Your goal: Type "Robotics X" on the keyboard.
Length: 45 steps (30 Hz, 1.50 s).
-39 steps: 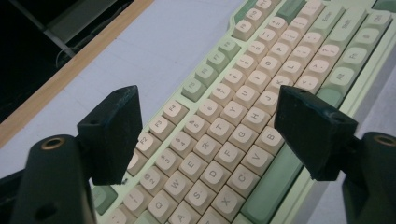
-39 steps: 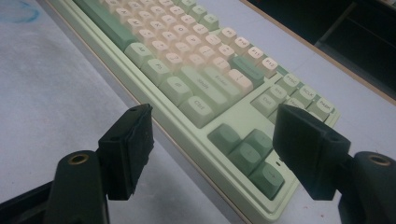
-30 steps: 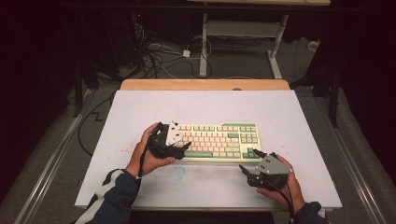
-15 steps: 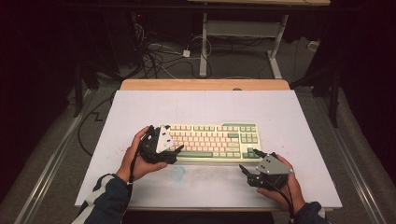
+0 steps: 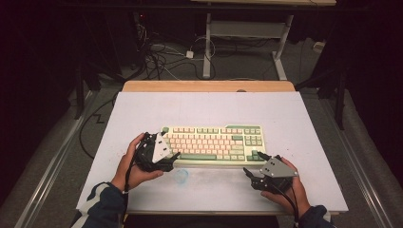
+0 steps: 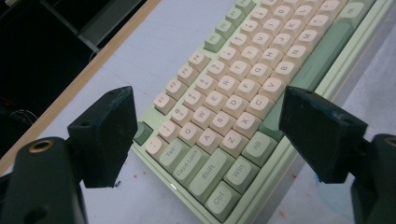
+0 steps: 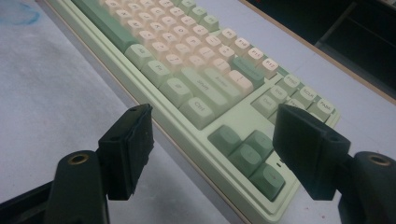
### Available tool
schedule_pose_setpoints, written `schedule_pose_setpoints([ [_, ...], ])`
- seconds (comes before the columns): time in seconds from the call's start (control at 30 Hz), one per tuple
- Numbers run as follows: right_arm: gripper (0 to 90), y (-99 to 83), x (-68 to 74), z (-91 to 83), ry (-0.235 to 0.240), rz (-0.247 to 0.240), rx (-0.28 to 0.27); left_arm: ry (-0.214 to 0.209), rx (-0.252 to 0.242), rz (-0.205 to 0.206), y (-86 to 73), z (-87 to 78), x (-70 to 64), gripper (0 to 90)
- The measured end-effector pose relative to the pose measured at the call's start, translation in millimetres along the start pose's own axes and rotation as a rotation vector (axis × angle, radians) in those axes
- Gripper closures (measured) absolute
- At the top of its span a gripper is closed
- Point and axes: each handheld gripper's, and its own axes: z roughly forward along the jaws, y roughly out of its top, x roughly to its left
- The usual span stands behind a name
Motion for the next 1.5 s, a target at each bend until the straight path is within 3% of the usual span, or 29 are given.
schedule_pose_setpoints([
  [0.67, 30.3, 4.4, -1.7, 4.7, 0.001, 0.014, -0.003, 0.031, 0.044, -0.004, -23.2, -20.4, 11.7, 17.5],
  [0.9, 36.5, 11.7, -6.4, 7.9, -0.003, 0.025, -0.004, 0.053, 0.062, -0.013, -31.4, -26.1, 18.2, 17.5],
  [1.13, 48.4, 20.4, -9.5, 14.9, 0.012, 0.024, 0.010, 0.068, 0.076, -0.029, -38.2, -29.8, 23.2, 17.5],
  [1.5, 77.3, 37.0, -16.5, 28.1, 0.084, 0.049, 0.042, 0.076, 0.104, -0.055, -48.2, -35.4, 25.5, 17.5],
])
